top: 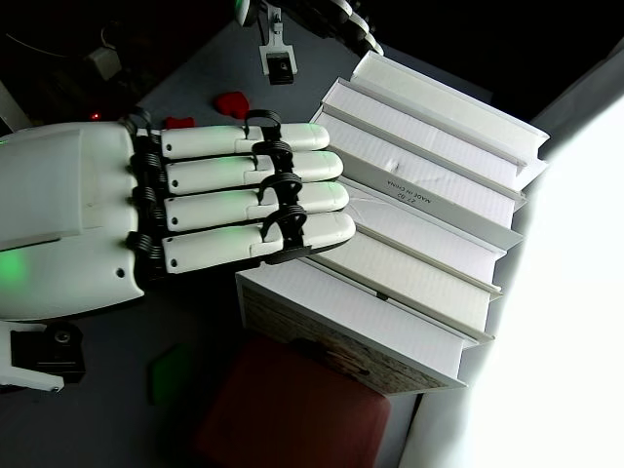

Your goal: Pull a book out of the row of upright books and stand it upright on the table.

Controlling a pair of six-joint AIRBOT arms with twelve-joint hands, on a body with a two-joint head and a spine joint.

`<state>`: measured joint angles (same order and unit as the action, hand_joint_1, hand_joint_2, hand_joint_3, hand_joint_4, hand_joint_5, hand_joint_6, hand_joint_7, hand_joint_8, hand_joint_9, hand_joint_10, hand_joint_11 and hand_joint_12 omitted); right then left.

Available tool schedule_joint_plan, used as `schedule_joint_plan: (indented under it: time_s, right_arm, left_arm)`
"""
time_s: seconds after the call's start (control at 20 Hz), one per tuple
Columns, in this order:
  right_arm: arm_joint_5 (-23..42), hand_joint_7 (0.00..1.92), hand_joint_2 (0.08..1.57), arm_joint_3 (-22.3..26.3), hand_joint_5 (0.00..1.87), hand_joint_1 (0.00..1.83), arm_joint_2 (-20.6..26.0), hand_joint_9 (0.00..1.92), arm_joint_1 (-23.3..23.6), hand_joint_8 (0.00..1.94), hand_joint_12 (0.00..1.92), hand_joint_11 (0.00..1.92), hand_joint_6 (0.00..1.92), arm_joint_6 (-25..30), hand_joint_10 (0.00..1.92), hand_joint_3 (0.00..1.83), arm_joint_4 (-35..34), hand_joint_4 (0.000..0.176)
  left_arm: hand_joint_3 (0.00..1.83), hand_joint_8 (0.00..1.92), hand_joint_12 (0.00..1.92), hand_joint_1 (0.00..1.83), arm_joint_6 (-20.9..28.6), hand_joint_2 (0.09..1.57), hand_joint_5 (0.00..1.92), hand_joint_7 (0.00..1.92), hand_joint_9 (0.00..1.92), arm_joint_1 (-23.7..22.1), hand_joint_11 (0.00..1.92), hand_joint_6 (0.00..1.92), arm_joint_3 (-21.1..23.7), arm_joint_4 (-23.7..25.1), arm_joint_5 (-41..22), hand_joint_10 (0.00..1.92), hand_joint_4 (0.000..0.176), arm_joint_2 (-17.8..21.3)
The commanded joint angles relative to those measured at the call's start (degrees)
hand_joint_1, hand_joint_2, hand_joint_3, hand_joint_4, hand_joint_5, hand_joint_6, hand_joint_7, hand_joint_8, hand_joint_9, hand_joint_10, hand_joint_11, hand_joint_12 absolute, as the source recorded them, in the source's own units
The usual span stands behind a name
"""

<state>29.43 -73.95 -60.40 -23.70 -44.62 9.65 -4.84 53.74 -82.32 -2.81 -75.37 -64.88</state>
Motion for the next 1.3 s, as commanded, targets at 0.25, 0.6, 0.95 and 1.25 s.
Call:
schedule_joint_plan:
  time_s: [0.25,0.6,0.95,1.25]
  right_arm:
    - [3.86,0.00,1.40,-0.26,0.42,0.13,-0.48,0.00,1.71,0.00,0.00,0.00,0.17,-2.08,0.00,0.01,-1.23,0.000]
    - [7.21,0.00,1.41,3.48,0.44,0.12,1.18,0.00,0.50,0.00,0.00,0.00,0.40,-2.08,0.00,0.00,-1.10,0.000]
    - [13.80,0.00,1.41,8.74,0.47,0.08,5.40,0.00,-4.78,0.00,0.00,0.00,0.21,-1.50,0.00,0.00,0.30,0.000]
    - [19.52,0.00,1.40,11.31,0.56,0.04,7.72,0.00,-9.13,0.00,0.00,0.00,0.16,1.28,0.00,0.00,1.61,0.000]
  left_arm:
    - [0.00,0.00,0.00,0.27,0.49,1.33,0.03,0.00,0.00,-0.71,0.00,0.01,-0.28,-1.51,-6.99,0.00,0.050,-0.18]
    - [0.00,0.00,0.00,0.22,0.73,1.34,0.01,0.00,0.00,-0.28,0.00,0.00,-0.15,-1.92,-7.58,0.00,0.059,-0.14]
    - [0.00,0.00,0.00,0.24,0.73,1.31,0.01,0.00,0.00,0.45,0.00,0.00,0.04,-2.78,-8.24,0.00,0.059,-0.01]
    - [0.00,0.00,0.00,0.26,0.73,1.31,0.02,0.00,0.00,0.56,0.00,0.01,0.07,-2.91,-8.36,0.00,0.049,0.02]
